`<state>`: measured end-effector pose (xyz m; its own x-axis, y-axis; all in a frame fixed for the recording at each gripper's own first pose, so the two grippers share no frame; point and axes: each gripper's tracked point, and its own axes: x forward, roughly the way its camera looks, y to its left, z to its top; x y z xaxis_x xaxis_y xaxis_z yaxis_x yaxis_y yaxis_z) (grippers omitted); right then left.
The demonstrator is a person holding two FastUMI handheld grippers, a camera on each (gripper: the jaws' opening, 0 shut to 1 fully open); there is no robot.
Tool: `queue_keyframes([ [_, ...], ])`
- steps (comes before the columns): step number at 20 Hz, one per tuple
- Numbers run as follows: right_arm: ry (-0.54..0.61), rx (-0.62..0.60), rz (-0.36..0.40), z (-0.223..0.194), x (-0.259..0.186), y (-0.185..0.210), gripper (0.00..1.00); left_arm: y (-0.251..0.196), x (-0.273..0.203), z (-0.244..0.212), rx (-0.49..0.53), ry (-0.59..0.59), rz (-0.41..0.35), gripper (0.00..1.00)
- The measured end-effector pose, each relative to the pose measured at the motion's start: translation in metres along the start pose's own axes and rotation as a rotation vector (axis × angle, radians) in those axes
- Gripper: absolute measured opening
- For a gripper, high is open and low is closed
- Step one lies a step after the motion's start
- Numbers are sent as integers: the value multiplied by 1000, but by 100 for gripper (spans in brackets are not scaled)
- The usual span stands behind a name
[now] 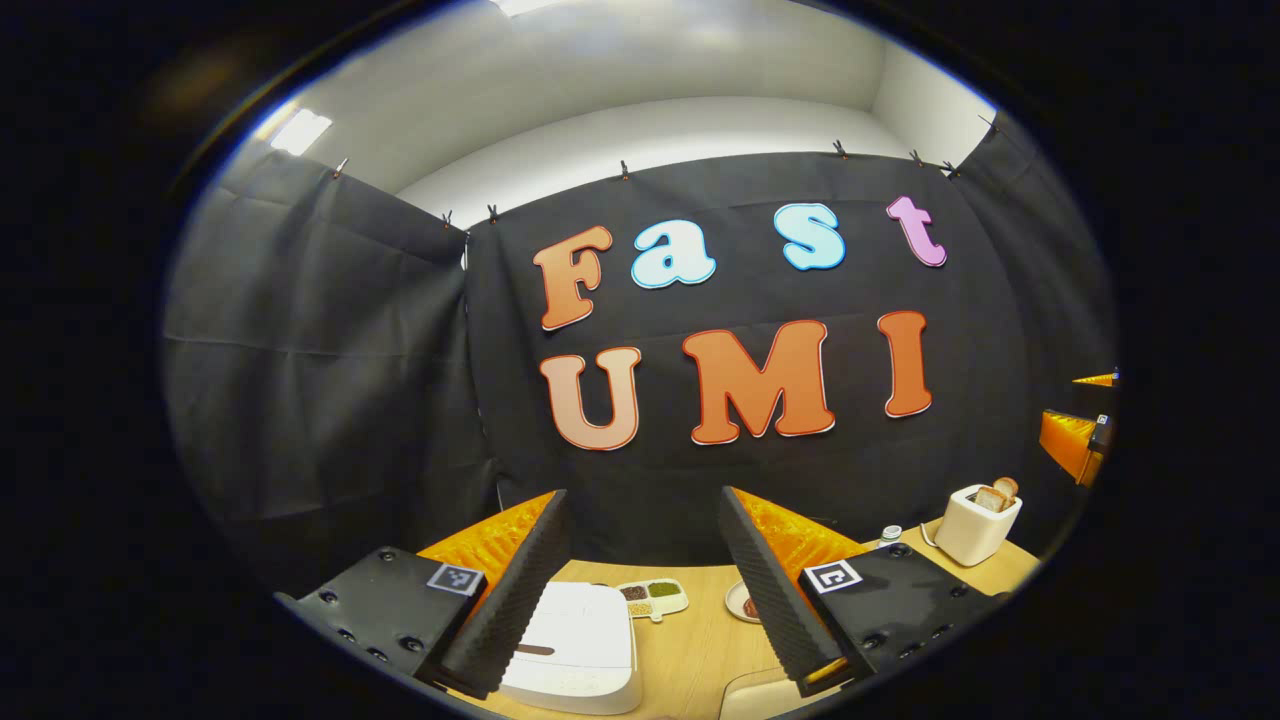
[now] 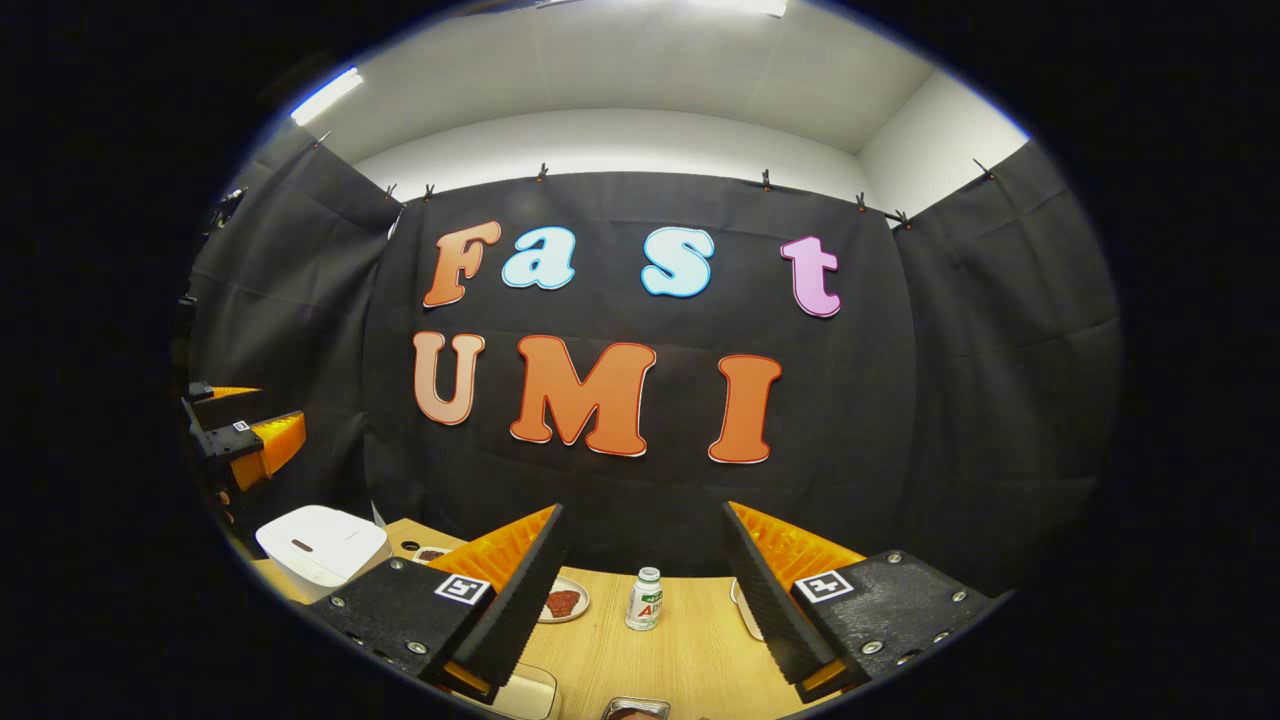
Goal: Close the left gripper, press the button to open the rice cooker; take a wooden spoon from the chopstick holder with the right hand, scoop a spoonful of rice and pour it into the rice cooker, then put the wooden spoon back into the chopstick holder.
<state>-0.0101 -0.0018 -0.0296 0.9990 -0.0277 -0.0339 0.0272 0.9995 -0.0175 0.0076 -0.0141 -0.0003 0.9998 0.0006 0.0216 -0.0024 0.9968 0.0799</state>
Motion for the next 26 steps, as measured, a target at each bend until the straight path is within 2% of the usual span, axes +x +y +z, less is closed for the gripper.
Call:
queue_keyframes([
  [2, 8, -2, -7, -1, 2, -3, 95, 8, 6, -4, -23, 18, 12, 97],
  [3, 3, -8, -11, 2, 3, -3, 95, 14, 9, -6, -27, 27, 21, 100],
  [4, -2, -16, -21, 4, 4, -5, 95, 20, 10, -6, -28, 31, 31, 97],
  [8, -1, -24, -35, 6, 4, -7, 95, 47, 20, 2, -52, 26, 57, 100],
  [10, 4, -26, -42, 5, 1, -9, 95, 65, 27, 0, -76, 37, 81, 94],
  [12, 11, -34, -52, 2, -3, -11, 95, 77, 32, -2, -125, 60, 84, 64],
  [13, 16, -38, -54, 1, -5, -12, 95, 86, 36, -4, -146, 80, 100, 52],
  [14, 20, -43, -59, -1, -6, -13, 95, 98, 41, -10, -170, 104, 113, 28],
  [15, 23, -48, -63, -2, -7, -15, 95, 100, 48, -17, -197, 136, 97, 12],
  [16, 24, -53, -68, -3, -8, -17, 95, 108, 49, -25, -210, 169, 110, 8],
  [17, 29, -59, -74, -4, -10, -18, 95, 117, 37, -27, -228, 217, 130, 7],
  [18, 33, -62, -79, -7, -11, -19, 95, 123, 55, -49, -253, 270, 122, 4],
  [21, 45, -66, -91, -10, -13, -25, 95, 136, 60, -95, -286, 450, 128, 5],
  [26, 60, -68, -121, -12, -10, -37, 95, 146, 66, -154, -262, 696, 113, 5],
])
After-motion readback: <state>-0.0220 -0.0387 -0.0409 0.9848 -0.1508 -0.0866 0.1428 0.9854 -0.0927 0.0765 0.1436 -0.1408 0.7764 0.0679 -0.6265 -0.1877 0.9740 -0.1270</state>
